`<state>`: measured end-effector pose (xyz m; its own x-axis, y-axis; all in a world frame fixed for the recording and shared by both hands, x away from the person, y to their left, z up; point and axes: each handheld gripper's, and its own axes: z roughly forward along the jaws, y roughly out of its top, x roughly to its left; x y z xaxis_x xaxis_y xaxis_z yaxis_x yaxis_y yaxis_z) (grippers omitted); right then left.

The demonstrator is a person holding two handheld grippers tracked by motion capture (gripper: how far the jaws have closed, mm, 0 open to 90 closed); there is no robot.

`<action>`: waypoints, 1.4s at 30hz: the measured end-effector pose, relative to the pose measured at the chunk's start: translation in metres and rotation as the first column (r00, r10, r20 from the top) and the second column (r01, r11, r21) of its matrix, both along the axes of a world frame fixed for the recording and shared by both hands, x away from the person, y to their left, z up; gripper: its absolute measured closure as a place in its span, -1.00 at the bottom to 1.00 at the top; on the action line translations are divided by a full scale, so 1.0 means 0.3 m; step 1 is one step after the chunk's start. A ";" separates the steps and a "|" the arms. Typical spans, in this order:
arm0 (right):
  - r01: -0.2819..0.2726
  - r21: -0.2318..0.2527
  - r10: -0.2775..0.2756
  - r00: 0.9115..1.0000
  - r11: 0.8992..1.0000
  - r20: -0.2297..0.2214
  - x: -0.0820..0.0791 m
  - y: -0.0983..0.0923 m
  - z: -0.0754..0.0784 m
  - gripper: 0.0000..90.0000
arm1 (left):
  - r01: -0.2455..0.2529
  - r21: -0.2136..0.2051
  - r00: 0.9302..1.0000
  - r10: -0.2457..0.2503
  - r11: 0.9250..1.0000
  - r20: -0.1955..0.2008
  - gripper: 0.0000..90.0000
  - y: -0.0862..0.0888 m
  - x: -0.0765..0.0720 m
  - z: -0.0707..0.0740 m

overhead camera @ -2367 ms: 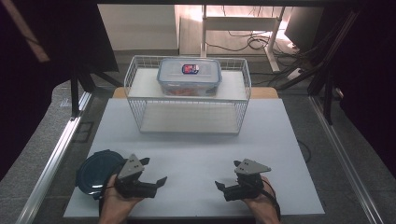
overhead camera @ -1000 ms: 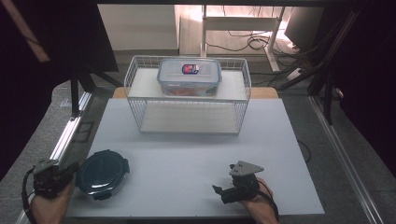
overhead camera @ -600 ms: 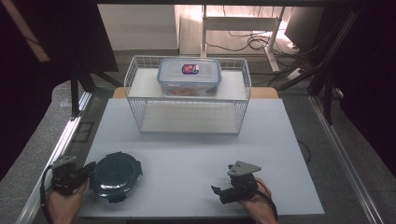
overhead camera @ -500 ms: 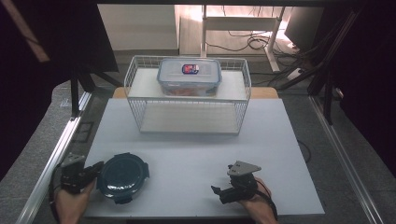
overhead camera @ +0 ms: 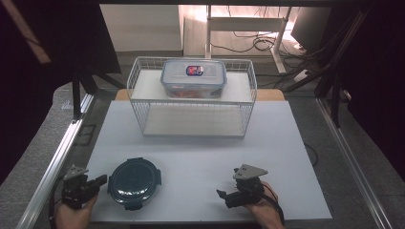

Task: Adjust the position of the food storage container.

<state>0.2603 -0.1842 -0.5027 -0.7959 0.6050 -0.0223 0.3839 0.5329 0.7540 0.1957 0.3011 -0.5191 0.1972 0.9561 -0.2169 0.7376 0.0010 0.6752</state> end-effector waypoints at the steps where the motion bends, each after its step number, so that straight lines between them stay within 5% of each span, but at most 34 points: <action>1: -0.001 0.000 0.001 1.000 1.000 0.001 -0.002 0.002 0.001 -0.91 | -0.007 0.024 1.000 0.007 1.000 -0.009 1.00 -0.012 -0.004 -0.002; 3: -0.002 -0.001 0.002 1.000 1.000 0.002 -0.003 0.003 0.002 -0.91 | -0.007 0.055 0.999 0.008 0.998 -0.031 1.00 -0.034 -0.005 -0.010; 10: 0.002 0.004 -0.002 1.000 1.000 -0.006 0.003 -0.001 0.000 -0.91 | -0.006 0.027 0.999 0.007 1.000 -0.037 1.00 -0.065 0.010 -0.011; 21: 0.041 -0.023 -0.042 0.998 0.999 -0.046 0.016 0.009 -0.021 -1.00 | 0.110 -0.021 0.993 -0.111 0.994 -0.047 1.00 -0.187 0.061 -0.011; 26: 0.030 0.014 -0.028 0.994 0.999 -0.102 0.017 0.014 -0.017 -1.00 | 0.165 -0.042 0.985 -0.167 0.985 -0.052 1.00 -0.251 0.086 -0.010; 32: -0.111 -0.019 0.108 0.987 0.994 -0.122 -0.032 0.040 0.019 0.39 | 0.213 -0.057 0.975 -0.216 0.975 -0.045 1.00 -0.324 0.110 -0.011; 37: -0.201 -0.024 0.196 0.971 0.979 -0.138 -0.062 0.076 0.022 0.84 | 0.255 -0.068 0.965 -0.258 0.964 -0.040 1.00 -0.377 0.122 -0.012; 42: -0.233 0.017 0.233 0.960 0.972 -0.157 -0.069 0.096 0.025 0.98 | 0.318 -0.118 0.944 -0.326 0.941 -0.059 1.00 -0.352 0.104 -0.012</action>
<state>0.2395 -0.1555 -0.4951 -0.9084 0.4025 0.1135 0.3626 0.6227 0.6934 0.2270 0.1953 -0.5226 0.4692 0.8152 -0.3396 0.7599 -0.1768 0.6255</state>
